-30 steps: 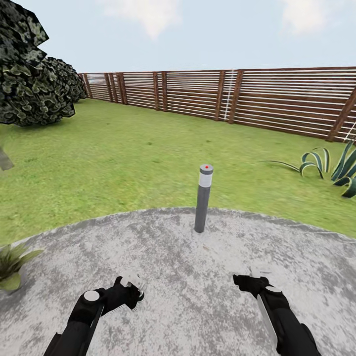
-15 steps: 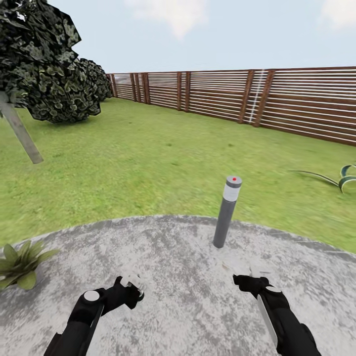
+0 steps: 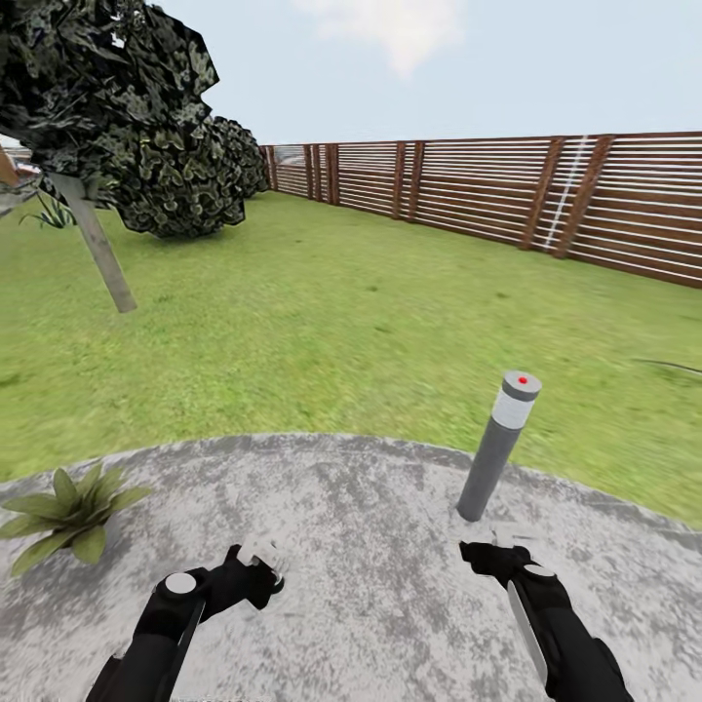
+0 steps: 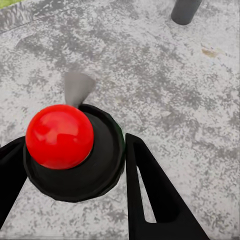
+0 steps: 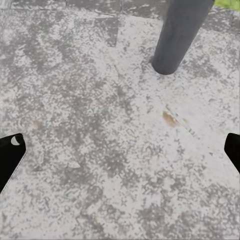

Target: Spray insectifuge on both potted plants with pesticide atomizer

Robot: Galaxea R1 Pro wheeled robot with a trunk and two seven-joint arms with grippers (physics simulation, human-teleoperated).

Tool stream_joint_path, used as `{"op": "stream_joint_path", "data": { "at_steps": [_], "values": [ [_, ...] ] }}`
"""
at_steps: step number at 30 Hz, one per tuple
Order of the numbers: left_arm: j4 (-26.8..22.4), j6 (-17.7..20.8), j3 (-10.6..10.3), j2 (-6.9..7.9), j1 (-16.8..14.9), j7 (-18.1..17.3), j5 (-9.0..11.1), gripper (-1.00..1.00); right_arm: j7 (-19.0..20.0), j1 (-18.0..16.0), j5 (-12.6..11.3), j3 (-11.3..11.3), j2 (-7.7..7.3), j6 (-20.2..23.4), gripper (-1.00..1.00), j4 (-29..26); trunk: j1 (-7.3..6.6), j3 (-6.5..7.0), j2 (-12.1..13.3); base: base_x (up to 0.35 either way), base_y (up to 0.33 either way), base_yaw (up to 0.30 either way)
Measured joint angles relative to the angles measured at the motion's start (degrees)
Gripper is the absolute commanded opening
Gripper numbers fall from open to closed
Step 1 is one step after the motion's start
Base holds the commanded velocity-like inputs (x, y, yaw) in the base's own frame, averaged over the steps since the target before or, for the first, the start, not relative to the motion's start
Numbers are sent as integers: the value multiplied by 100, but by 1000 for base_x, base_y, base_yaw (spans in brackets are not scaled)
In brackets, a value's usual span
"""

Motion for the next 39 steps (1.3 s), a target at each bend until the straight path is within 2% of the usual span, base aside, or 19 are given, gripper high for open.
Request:
{"op": "stream_joint_path", "data": {
  "at_steps": [21,30,39],
  "values": [
    [-5,-8,-8,0,2,0,0,-100,0,0,0,-2,-9,0,100,3,0,0,0,9,-3,258],
    [-4,-9,-9,0,3,1,-1,-100,0,0,-1,-2,-10,1,100,-2,-3,0,0,257,-139,258],
    [-5,-8,-9,0,2,0,-1,-100,0,0,0,-2,-10,0,100,2,-3,0,0,311,-18,258]
  ]
}}
